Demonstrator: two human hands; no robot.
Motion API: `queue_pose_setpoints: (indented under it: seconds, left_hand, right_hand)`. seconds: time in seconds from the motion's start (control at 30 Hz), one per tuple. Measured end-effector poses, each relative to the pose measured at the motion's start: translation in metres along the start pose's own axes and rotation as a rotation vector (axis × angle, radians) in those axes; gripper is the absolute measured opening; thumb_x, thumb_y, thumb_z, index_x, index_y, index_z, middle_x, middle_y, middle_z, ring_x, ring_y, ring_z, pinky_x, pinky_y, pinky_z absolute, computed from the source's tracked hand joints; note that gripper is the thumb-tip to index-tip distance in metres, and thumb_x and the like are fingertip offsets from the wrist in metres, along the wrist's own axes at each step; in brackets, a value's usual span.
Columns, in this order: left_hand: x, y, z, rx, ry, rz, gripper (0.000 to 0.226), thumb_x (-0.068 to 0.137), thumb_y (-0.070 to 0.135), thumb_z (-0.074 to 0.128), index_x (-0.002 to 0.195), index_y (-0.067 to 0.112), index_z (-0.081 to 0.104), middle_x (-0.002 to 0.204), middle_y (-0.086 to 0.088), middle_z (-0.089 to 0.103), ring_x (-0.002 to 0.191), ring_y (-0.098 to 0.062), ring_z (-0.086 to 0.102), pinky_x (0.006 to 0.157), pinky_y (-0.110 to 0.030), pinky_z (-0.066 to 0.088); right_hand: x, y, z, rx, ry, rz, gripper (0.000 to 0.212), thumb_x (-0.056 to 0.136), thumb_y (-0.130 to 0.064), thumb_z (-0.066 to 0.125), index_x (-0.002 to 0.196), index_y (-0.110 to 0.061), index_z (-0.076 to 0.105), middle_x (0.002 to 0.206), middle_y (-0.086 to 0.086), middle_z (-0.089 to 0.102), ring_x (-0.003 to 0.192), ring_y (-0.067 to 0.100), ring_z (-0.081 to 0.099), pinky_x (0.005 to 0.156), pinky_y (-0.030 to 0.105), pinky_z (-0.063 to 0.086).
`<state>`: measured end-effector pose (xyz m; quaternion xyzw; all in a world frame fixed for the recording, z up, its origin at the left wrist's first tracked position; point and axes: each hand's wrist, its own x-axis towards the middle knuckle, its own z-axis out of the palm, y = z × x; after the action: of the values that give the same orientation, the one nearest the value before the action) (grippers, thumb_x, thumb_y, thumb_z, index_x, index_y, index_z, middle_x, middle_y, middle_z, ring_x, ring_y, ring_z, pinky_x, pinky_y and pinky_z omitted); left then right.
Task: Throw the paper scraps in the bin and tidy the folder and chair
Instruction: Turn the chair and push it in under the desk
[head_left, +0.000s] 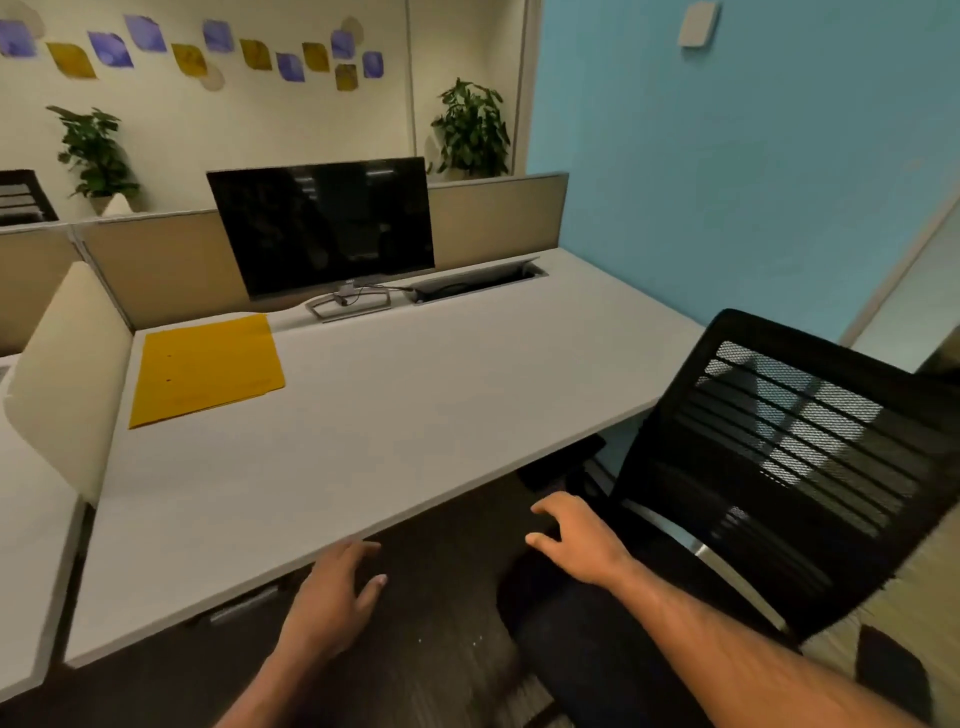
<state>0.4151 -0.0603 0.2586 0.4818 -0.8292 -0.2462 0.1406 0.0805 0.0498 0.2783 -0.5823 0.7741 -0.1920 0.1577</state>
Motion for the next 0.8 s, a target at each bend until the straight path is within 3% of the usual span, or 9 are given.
queue_pose_setpoints:
  seconds: [0.17, 0.37, 0.53, 0.8]
  left_hand:
    - [-0.032, 0.085, 0.062, -0.022, -0.122, -0.002, 0.047, 0.087, 0.041, 0.064, 0.132, 0.034, 0.050, 0.137, 0.012, 0.050, 0.126, -0.006, 0.048, 0.107, -0.031, 0.045]
    - [-0.069, 0.174, 0.130, -0.030, -0.210, 0.131, 0.047, 0.089, 0.039, 0.062, 0.133, 0.025, 0.053, 0.132, 0.007, 0.053, 0.125, -0.010, 0.049, 0.106, -0.025, 0.039]
    - [-0.088, 0.220, 0.168, -0.060, -0.274, 0.179, 0.046, 0.087, 0.041, 0.063, 0.130, 0.029, 0.053, 0.130, 0.013, 0.052, 0.122, -0.006, 0.049, 0.104, -0.020, 0.038]
    - [-0.070, 0.269, 0.218, -0.025, -0.361, 0.264, 0.050, 0.083, 0.045, 0.065, 0.130, 0.032, 0.053, 0.131, 0.013, 0.052, 0.124, -0.006, 0.050, 0.105, -0.022, 0.038]
  right_hand:
    - [-0.071, 0.073, -0.037, -0.003, 0.046, 0.070, 0.049, 0.085, -0.050, 0.062, 0.127, -0.026, 0.056, 0.127, -0.010, 0.056, 0.121, 0.007, 0.049, 0.102, 0.027, 0.043]
    - [-0.157, 0.153, -0.079, -0.029, 0.070, 0.172, 0.046, 0.083, -0.051, 0.062, 0.123, -0.027, 0.058, 0.125, -0.013, 0.057, 0.121, 0.005, 0.048, 0.104, 0.025, 0.040]
    - [-0.201, 0.201, -0.118, -0.045, 0.123, 0.263, 0.046, 0.082, -0.052, 0.062, 0.122, -0.028, 0.058, 0.121, -0.014, 0.057, 0.118, 0.006, 0.050, 0.100, 0.021, 0.038]
    - [-0.213, 0.248, -0.189, -0.113, 0.252, 0.338, 0.044, 0.083, -0.038, 0.069, 0.120, -0.013, 0.063, 0.120, 0.003, 0.063, 0.117, 0.020, 0.055, 0.102, 0.030, 0.037]
